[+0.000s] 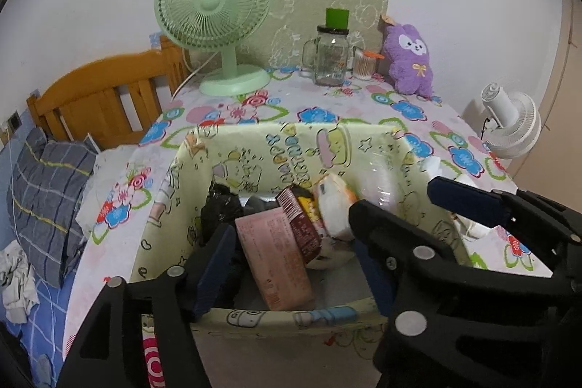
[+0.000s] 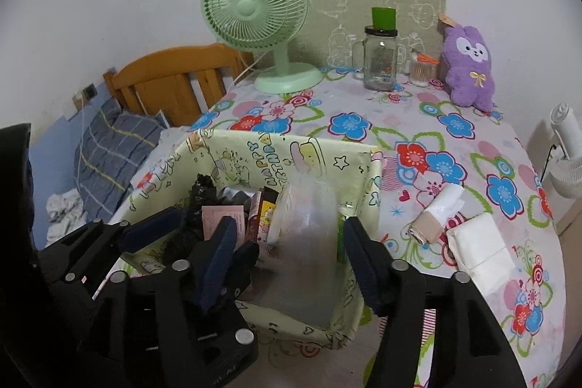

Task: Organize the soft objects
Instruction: 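Withdraw both grippers from the bin toward the white pads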

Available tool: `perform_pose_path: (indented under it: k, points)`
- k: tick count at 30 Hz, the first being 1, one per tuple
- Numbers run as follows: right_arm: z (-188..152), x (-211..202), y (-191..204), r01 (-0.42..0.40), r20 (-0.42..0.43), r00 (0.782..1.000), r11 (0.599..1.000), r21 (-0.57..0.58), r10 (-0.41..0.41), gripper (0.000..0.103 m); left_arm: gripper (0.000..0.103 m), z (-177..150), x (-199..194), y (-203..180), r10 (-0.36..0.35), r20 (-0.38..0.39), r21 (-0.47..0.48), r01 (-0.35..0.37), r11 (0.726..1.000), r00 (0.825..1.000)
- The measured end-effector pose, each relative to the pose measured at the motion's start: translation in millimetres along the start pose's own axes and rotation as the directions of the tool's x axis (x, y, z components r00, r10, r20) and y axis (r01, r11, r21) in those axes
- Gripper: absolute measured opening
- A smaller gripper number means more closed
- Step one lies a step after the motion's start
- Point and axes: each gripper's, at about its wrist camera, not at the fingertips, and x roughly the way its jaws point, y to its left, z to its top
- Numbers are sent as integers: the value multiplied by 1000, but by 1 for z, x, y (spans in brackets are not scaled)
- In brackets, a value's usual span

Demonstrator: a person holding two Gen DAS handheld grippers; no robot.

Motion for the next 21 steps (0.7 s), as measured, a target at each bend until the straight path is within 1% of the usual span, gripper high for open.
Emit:
perform_pose_path:
  k: [8,12,21]
  points:
    - [0,-16,-10,11,27,1000,1000,14,-11,68,78,3,-9,-15,-15,16,13,15,1000,1000]
    - [-1,-24,-17,13,42,999,999,34,-14,73,83,5,-15,-24,-15,31,20,15,1000,999]
    - [-3,-44,-36,28,69,997,998,58,-31,77,85,8,-24,-46,-20,52,34,18,999,998]
